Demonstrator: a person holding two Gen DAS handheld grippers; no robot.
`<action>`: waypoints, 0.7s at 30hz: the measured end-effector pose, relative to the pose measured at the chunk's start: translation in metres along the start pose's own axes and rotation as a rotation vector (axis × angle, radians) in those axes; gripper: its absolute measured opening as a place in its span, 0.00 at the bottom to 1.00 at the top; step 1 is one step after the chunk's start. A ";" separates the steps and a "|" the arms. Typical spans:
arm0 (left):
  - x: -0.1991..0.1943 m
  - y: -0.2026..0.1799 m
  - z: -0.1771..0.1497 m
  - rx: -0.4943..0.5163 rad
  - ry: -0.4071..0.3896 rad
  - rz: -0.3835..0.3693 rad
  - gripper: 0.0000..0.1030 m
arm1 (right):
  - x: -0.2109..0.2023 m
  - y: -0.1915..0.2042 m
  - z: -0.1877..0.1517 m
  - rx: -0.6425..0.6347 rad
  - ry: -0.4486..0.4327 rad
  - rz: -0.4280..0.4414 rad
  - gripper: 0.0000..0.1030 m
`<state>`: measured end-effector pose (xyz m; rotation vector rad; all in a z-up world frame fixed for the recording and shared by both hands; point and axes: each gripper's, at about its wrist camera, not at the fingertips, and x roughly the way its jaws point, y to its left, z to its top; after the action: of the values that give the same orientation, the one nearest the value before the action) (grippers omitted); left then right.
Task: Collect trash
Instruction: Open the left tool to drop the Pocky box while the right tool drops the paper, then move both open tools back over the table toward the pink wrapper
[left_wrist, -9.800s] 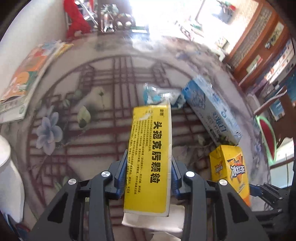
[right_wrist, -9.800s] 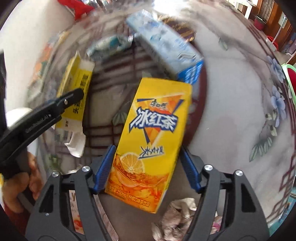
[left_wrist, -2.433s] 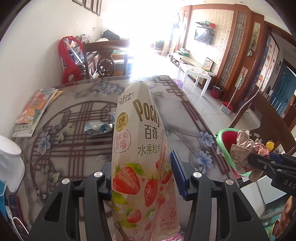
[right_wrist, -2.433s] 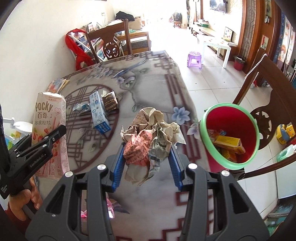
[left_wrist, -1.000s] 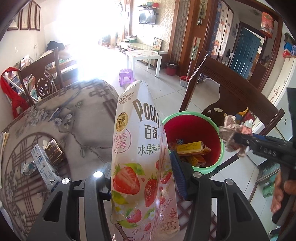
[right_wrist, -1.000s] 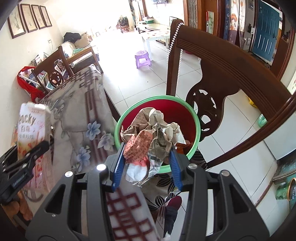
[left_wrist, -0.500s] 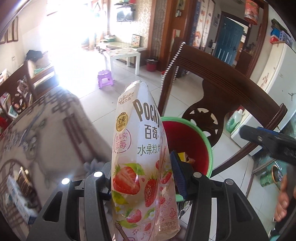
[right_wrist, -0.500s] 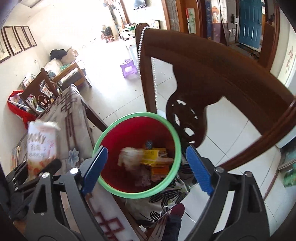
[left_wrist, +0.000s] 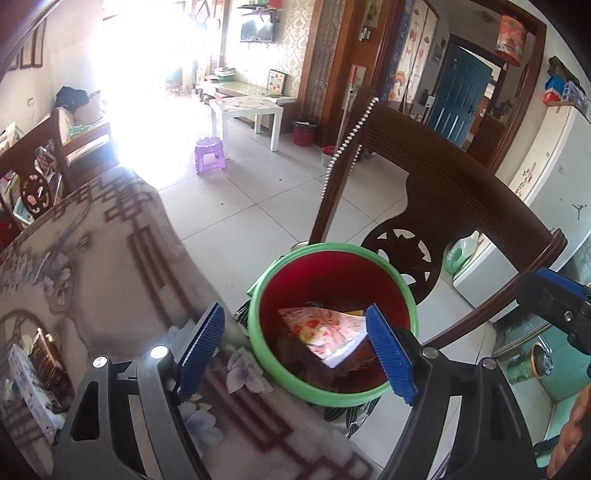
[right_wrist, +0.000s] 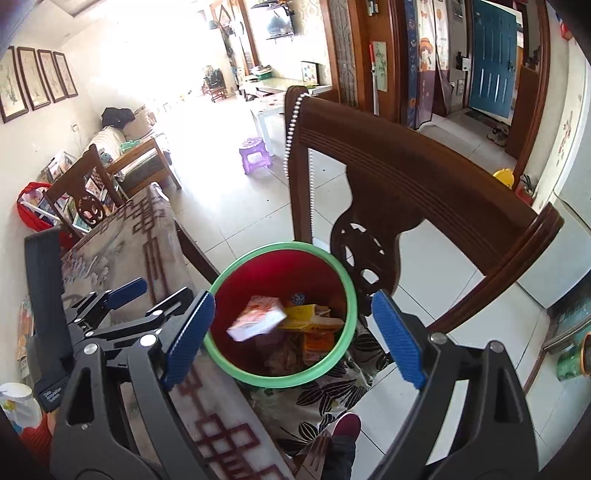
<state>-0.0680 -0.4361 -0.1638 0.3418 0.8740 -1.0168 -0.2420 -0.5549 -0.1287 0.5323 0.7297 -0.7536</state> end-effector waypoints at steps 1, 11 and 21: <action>-0.006 0.008 -0.004 -0.017 -0.003 0.011 0.77 | -0.001 0.005 -0.001 -0.006 0.001 0.005 0.83; -0.091 0.105 -0.076 -0.289 -0.056 0.188 0.77 | -0.004 0.087 -0.032 -0.139 0.055 0.105 0.83; -0.156 0.183 -0.138 -0.438 -0.082 0.327 0.77 | -0.008 0.175 -0.074 -0.274 0.115 0.215 0.83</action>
<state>-0.0147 -0.1640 -0.1548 0.0656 0.9053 -0.5147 -0.1412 -0.3938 -0.1398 0.3988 0.8519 -0.4166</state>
